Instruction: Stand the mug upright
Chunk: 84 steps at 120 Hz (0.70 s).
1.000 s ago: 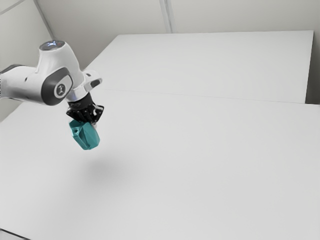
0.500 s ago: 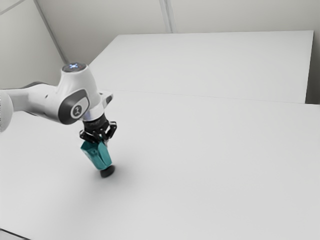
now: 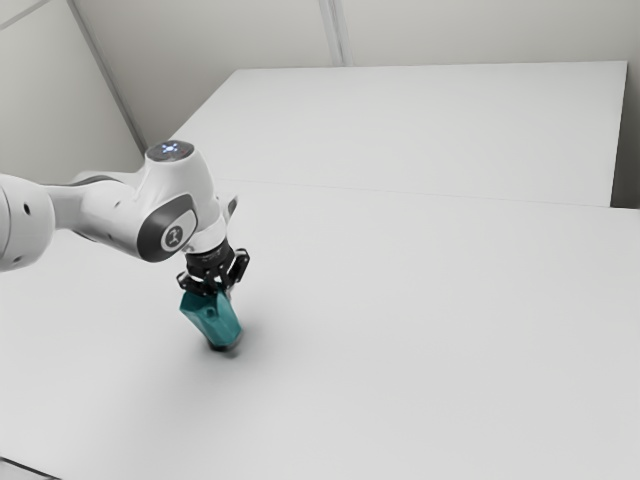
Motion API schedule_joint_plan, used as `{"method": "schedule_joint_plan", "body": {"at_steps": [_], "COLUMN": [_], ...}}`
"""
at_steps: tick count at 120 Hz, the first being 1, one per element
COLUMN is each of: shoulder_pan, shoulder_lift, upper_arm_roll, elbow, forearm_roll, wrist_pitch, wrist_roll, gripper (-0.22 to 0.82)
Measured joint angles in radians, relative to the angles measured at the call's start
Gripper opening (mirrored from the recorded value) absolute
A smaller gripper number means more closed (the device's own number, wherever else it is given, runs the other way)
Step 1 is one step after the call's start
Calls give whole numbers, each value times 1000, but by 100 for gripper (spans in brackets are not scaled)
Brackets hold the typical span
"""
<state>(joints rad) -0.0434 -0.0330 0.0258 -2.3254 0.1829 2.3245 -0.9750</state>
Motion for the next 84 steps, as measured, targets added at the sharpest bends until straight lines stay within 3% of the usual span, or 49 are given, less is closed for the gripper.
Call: {"method": "schedule_joint_plan", "body": {"at_steps": [17,33,54,84], "shoulder_pan": [-12,-25,-42,-68], "shoulder_lift": [-8,-25,-60,-97], "upper_arm_roll": [0,0,0,-2], "elbow": [2,3,13,93], "forearm_roll": [10,13,15,9], "wrist_pitch": [3,1,-27,-117], "wrist_roll": [-26,-47,-70,-82], "gripper": [25,42,52,58]}}
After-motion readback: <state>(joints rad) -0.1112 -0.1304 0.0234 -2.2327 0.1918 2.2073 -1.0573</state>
